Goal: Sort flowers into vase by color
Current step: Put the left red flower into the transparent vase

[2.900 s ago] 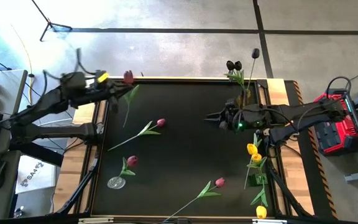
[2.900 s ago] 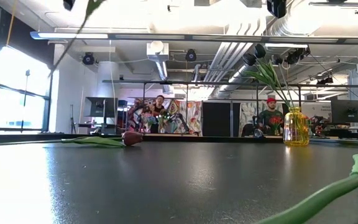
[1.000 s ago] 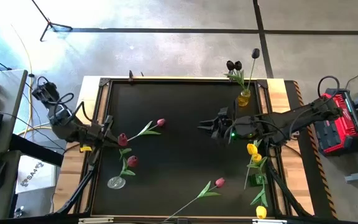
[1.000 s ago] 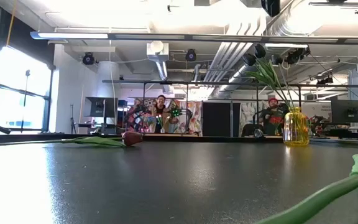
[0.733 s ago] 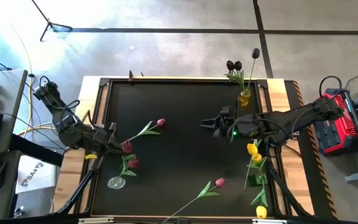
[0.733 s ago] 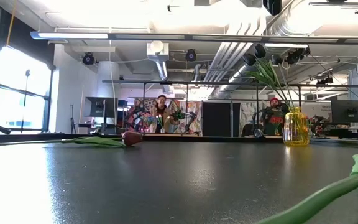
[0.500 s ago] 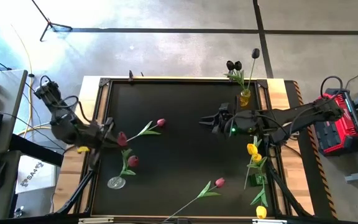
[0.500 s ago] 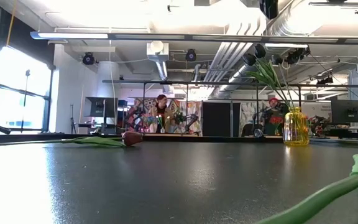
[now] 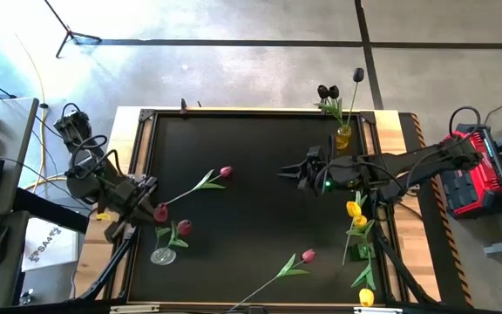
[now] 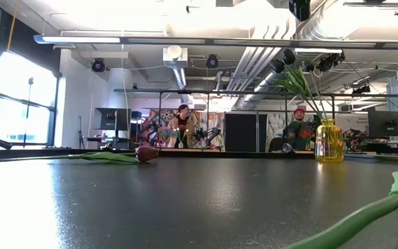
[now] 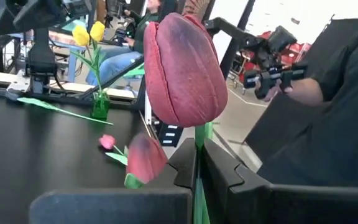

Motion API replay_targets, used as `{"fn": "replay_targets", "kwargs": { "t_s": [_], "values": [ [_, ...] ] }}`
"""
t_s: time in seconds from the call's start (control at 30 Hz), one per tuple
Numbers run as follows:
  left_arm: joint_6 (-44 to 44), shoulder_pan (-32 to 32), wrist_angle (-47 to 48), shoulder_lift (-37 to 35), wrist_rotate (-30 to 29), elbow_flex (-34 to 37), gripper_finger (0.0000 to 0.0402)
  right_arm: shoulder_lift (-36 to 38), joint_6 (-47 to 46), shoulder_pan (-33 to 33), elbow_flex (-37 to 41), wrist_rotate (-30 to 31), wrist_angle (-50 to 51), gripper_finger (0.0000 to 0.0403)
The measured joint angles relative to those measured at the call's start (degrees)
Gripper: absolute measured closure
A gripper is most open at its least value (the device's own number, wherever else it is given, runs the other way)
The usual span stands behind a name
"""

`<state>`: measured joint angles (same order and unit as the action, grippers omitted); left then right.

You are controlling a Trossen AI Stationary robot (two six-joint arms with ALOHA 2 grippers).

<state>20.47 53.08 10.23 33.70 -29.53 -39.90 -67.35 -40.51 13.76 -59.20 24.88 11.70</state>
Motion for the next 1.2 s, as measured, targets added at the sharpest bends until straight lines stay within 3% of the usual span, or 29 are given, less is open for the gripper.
{"fn": "replay_targets", "kwargs": {
  "t_s": [0.37,0.8,1.2],
  "values": [
    [-1.1,0.0,-4.2,0.0,-3.5,0.0,0.0401,0.0,-1.1,-0.3,0.0,0.1,0.1,0.0265],
    [2.0,-0.1,-2.8,0.4,-2.7,0.0,0.0401,0.0,-2.1,-0.3,0.0,0.2,0.1,0.0265],
    [11.9,-0.1,3.2,4.1,-2.8,-0.1,0.0394,0.0,-1.9,-0.3,0.0,0.2,0.1,0.0265]
  ]
}}
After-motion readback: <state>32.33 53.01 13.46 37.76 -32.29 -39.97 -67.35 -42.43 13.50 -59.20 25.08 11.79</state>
